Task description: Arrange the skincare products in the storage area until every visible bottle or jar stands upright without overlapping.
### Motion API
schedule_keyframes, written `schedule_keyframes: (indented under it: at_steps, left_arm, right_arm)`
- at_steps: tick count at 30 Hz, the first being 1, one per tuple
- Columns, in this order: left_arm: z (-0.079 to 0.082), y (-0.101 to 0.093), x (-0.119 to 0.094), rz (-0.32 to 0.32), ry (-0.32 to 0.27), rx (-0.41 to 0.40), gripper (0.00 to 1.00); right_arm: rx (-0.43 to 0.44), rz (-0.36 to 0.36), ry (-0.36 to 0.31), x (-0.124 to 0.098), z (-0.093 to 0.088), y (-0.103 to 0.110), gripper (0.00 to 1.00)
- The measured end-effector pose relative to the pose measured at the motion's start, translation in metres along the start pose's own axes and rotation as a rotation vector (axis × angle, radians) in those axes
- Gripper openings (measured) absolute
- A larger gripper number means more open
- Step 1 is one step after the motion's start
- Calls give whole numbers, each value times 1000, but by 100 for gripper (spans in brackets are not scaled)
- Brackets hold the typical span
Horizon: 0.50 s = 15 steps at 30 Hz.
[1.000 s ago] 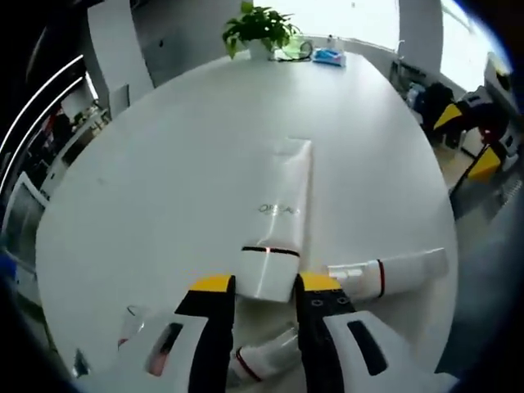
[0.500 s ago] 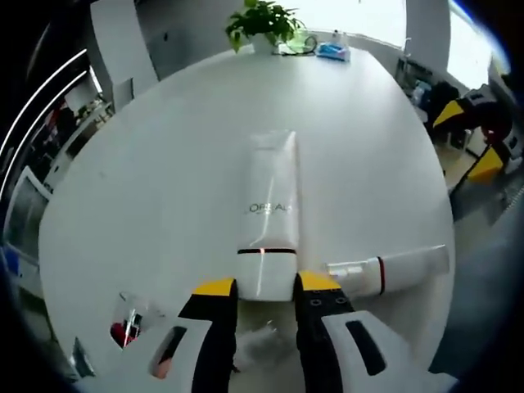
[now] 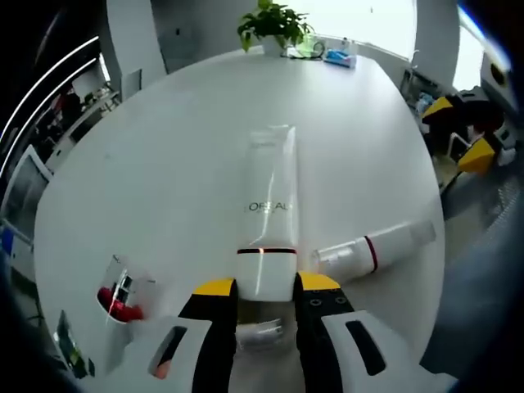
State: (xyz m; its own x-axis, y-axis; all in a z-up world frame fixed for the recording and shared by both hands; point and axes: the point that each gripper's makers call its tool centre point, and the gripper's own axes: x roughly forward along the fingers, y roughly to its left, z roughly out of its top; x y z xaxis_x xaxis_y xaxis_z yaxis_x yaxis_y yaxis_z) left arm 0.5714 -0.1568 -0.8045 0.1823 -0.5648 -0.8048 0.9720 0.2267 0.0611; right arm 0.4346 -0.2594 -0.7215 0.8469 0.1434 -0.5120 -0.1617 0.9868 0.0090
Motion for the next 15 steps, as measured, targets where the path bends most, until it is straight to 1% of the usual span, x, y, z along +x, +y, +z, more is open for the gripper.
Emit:
schedule_keyframes:
  at_steps: [2, 4, 5, 6, 7, 9, 10, 11, 12, 13, 14, 15]
  left_arm:
    - [-2, 0, -1, 3, 1, 1, 25]
    - [-4, -1, -3, 6, -2, -2, 25]
    - [-5, -1, -3, 6, -2, -3, 25]
    - [-6, -1, -5, 8, -5, -8, 25]
    - [-7, -1, -5, 9, -7, -13, 25]
    - [-10, -2, -7, 10, -9, -22, 25]
    - [-12, -3, -8, 10, -9, -24, 25]
    - [-12, -3, -10, 9, -9, -22, 25]
    - [-14, -4, -11, 8, -6, -22, 25]
    - [-14, -4, -11, 8, -6, -21, 25]
    - [-15, -4, -12, 10, -6, -19, 25]
    - [-16, -4, -12, 11, -9, -16, 25]
  right_arm:
    - [14, 17, 1, 6, 4, -17, 36]
    - [121, 70, -15, 15, 11, -25, 37]
    - [207, 113, -64, 24, 20, -33, 38]
    - [254, 138, -101, 29, 26, -39, 39]
    - [323, 168, -143, 38, 33, -47, 40]
    - [383, 200, -185, 49, 40, -51, 39]
    - [408, 211, -189, 55, 41, -52, 39]
    - [420, 219, -177, 61, 39, -51, 39]
    - [436, 233, -159, 72, 36, -52, 39]
    - [446, 232, -151, 80, 34, -53, 39]
    - [454, 232, -137, 85, 31, -53, 38]
    - [469, 241, -106, 94, 25, -52, 39]
